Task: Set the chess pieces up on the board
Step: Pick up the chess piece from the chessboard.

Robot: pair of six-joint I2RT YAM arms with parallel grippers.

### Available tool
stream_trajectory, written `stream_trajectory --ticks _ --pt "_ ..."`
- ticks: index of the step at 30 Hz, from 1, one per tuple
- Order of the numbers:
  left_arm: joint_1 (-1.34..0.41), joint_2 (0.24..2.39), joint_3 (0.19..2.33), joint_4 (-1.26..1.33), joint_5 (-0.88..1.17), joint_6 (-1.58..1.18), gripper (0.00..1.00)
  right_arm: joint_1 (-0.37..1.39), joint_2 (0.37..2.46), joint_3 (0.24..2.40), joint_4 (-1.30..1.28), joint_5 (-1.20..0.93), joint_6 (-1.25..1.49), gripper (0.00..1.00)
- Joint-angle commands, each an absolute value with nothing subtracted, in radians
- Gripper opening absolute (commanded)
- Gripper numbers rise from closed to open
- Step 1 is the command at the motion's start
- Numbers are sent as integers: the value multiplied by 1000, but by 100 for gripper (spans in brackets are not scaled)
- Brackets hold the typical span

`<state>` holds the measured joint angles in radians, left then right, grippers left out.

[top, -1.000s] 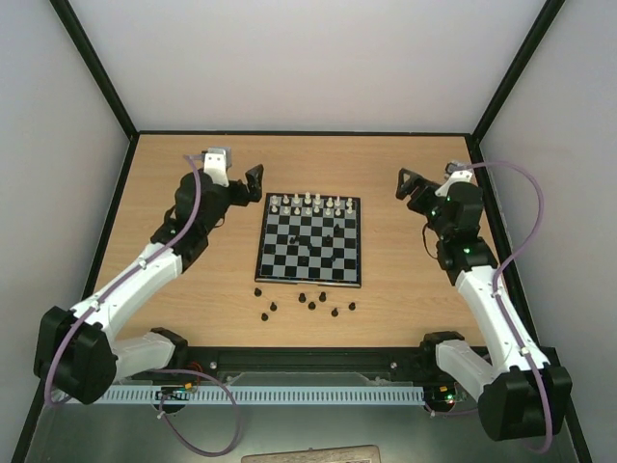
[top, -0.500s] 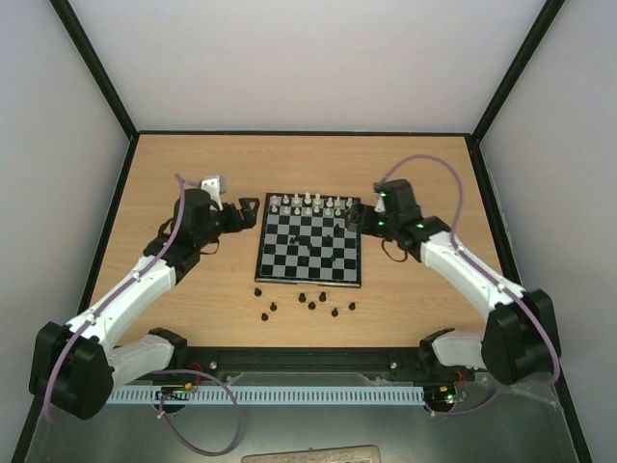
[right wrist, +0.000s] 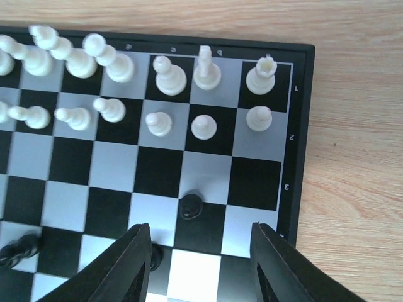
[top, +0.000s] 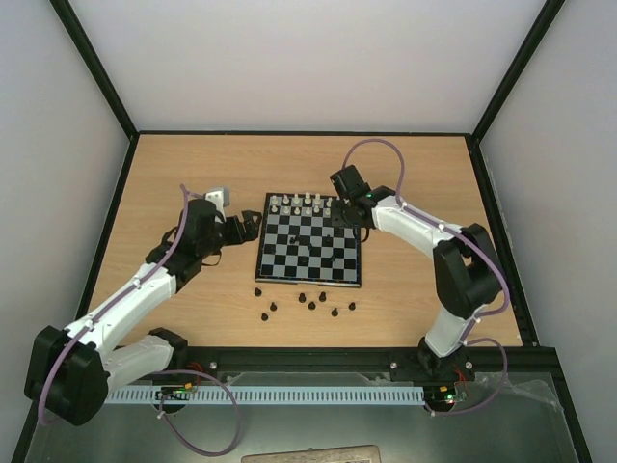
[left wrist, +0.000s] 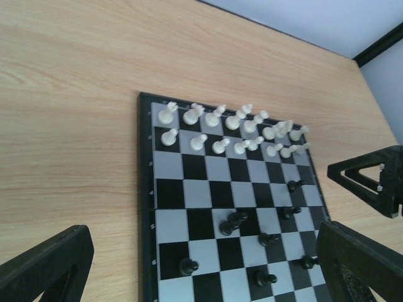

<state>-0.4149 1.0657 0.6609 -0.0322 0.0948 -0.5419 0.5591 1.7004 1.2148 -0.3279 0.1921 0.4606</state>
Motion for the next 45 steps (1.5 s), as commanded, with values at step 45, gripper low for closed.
stream_trajectory --ticks 45 --pt "-523 1067 623 -68 -35 -528 100 580 1700 1108 -450 201 440 3"
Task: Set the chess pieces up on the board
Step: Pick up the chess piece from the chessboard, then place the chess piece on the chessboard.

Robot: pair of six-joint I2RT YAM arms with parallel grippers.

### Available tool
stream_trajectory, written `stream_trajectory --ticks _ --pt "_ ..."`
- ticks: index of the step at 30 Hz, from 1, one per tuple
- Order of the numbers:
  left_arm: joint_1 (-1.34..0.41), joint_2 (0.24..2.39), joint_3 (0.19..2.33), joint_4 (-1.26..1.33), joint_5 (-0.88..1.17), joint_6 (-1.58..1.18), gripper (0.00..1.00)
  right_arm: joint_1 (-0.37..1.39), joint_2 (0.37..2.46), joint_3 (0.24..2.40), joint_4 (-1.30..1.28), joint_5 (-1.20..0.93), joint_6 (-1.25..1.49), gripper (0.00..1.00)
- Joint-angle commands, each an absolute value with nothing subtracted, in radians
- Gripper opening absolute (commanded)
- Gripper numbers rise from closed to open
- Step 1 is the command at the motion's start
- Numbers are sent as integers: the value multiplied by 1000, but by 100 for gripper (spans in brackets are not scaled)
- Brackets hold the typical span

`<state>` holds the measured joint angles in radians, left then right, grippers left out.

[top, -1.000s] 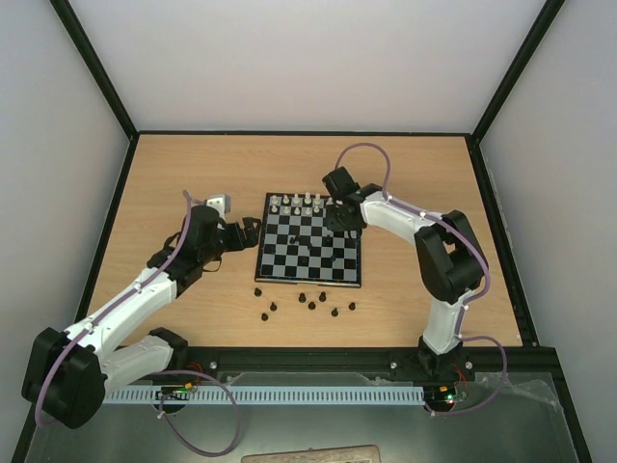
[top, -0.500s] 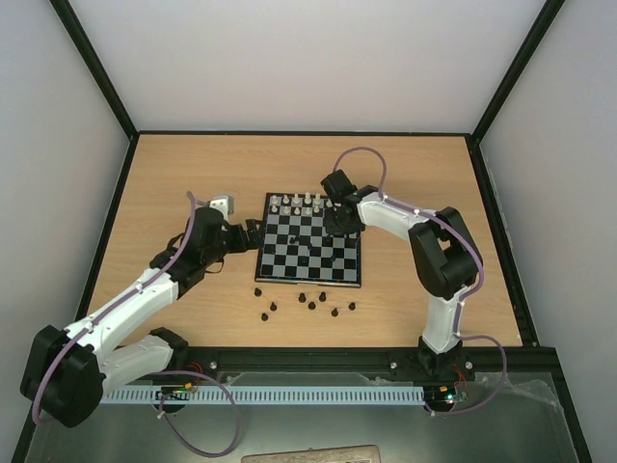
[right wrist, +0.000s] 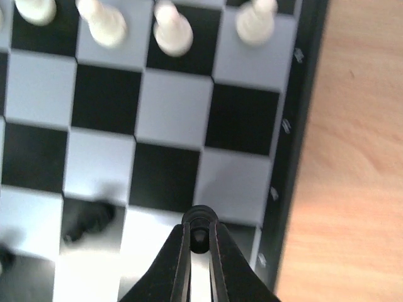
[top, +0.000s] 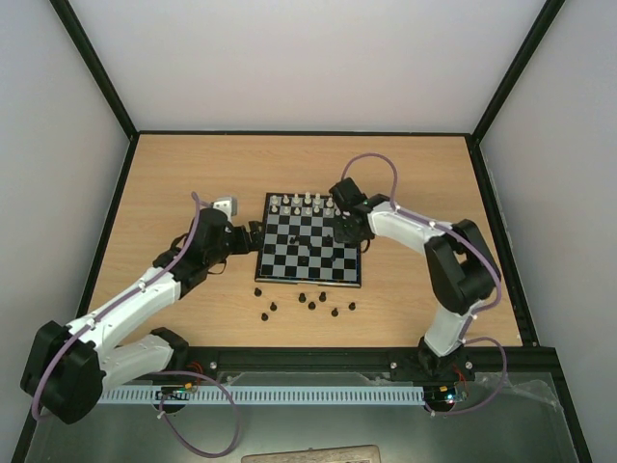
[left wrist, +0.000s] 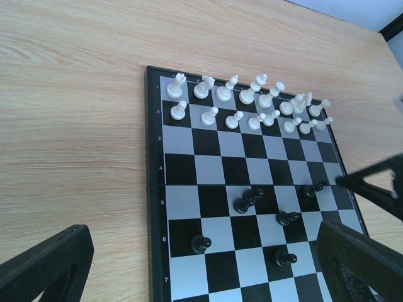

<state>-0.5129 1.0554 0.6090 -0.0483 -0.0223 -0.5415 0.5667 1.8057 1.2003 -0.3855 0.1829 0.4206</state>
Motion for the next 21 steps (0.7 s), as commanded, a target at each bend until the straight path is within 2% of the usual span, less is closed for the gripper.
stream_trajectory --ticks 1,8,21 --pt "-523 1069 624 -66 -35 -529 99 582 1673 1080 -449 201 447 3" --pt "-530 1086 629 -60 -32 -526 99 621 1556 925 -437 183 480 3" --pt "-540 1107 632 -60 -49 -525 100 695 1548 882 -430 183 508 4"
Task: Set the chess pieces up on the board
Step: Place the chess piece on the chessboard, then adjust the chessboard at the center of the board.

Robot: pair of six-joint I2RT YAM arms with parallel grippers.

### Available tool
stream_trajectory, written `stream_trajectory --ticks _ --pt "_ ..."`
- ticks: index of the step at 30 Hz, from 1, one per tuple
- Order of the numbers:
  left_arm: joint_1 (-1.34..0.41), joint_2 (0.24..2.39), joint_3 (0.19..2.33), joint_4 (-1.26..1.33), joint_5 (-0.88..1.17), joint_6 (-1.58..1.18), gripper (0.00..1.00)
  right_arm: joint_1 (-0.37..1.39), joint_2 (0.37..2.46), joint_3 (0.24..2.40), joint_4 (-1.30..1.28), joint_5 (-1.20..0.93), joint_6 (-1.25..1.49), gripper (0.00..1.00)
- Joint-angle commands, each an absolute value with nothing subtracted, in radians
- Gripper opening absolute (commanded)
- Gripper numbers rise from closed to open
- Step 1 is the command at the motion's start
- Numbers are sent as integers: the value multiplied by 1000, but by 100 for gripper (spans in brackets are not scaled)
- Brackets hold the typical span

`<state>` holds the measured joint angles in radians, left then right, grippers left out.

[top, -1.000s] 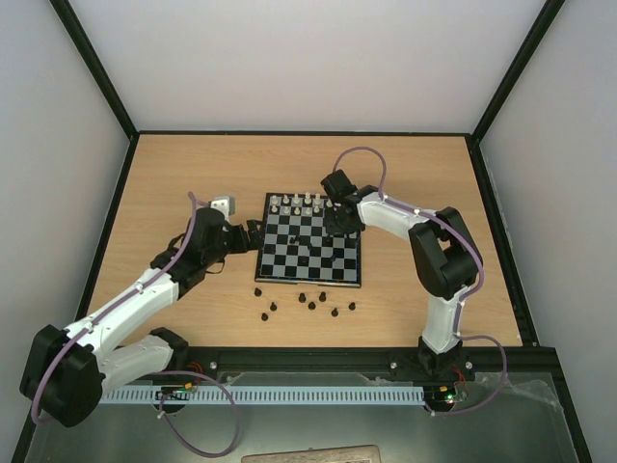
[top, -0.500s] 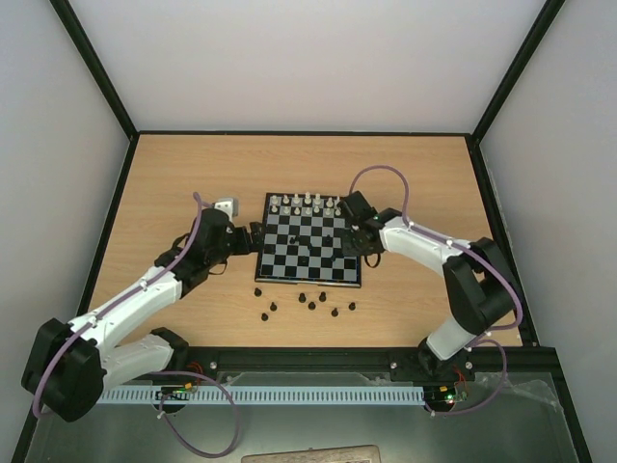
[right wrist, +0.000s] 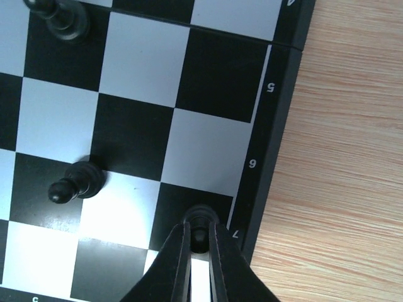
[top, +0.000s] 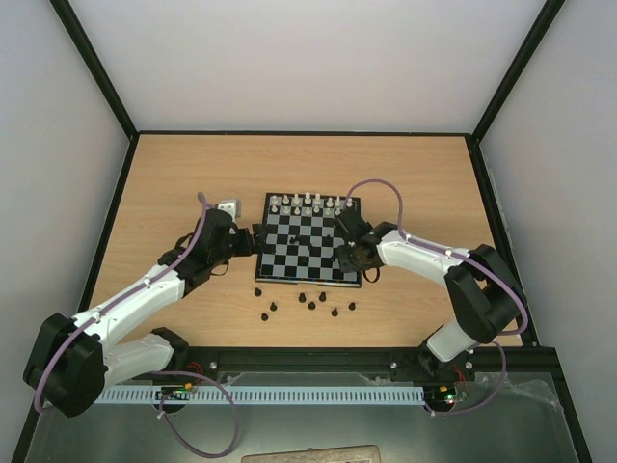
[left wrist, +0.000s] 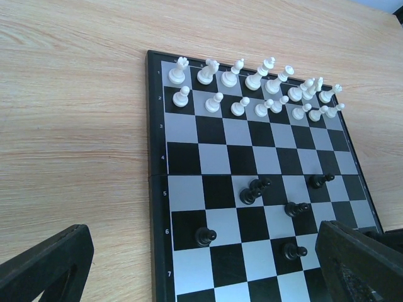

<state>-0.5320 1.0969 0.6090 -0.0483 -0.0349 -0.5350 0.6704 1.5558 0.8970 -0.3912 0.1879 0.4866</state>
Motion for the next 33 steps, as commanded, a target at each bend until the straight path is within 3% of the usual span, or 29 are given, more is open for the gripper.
stream_trajectory --ticks 1,6,17,22,24,33 --pt "-540 1109 631 -60 -50 -523 100 700 1552 884 -432 183 510 4" --pt "-541 1107 629 -62 -56 -525 100 722 1567 887 -433 190 521 6" --pt "-542 1106 628 -63 -57 -524 99 723 1521 895 -462 239 542 21" --pt "-544 1104 628 -64 -57 -524 100 723 1440 883 -486 257 558 25" --pt "-545 1104 628 -64 -56 -524 99 724 1398 862 -490 256 567 31" --pt "-555 1103 630 -66 -61 -523 100 733 1227 698 -445 161 663 35"
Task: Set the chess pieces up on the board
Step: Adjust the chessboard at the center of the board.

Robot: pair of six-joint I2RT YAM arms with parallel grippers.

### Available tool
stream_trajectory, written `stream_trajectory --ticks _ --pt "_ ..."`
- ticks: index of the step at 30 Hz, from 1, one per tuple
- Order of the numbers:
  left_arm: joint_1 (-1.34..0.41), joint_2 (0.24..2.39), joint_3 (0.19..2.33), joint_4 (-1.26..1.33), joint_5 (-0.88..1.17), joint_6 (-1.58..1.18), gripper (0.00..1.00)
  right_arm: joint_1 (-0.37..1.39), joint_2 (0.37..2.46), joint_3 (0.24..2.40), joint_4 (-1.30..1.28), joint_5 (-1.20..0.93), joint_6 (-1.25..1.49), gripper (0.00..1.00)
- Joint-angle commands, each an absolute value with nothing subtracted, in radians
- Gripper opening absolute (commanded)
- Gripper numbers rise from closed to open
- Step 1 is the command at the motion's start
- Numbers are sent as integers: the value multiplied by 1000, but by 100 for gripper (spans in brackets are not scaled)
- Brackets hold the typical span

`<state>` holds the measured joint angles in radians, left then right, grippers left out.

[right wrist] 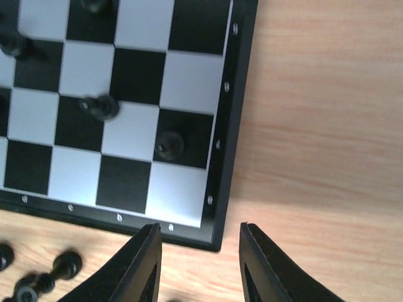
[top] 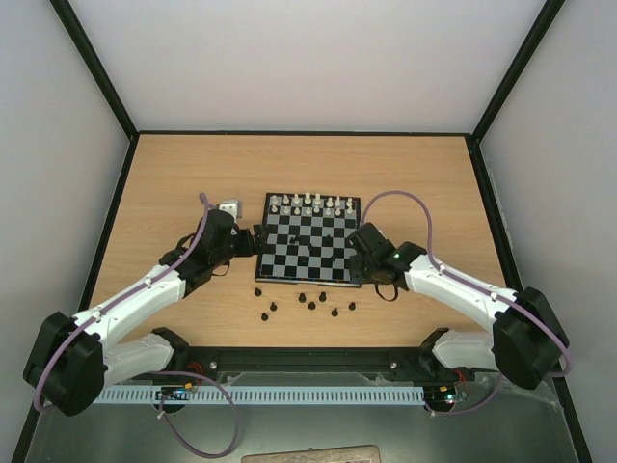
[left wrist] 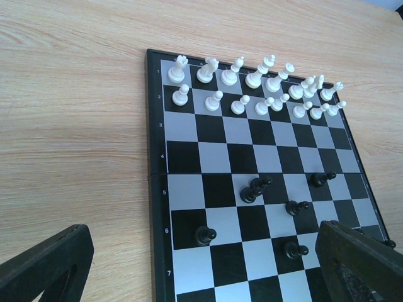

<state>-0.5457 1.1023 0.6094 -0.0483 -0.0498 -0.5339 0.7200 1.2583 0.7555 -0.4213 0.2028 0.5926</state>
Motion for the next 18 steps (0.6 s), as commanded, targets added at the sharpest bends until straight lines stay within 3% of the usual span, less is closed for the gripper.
stream_trajectory --ticks 1,18 --pt "-554 1103 630 -66 -60 -524 100 734 1219 679 -439 162 676 35" --pt "-562 1121 636 -58 -53 -521 100 792 1191 528 -314 167 799 26"
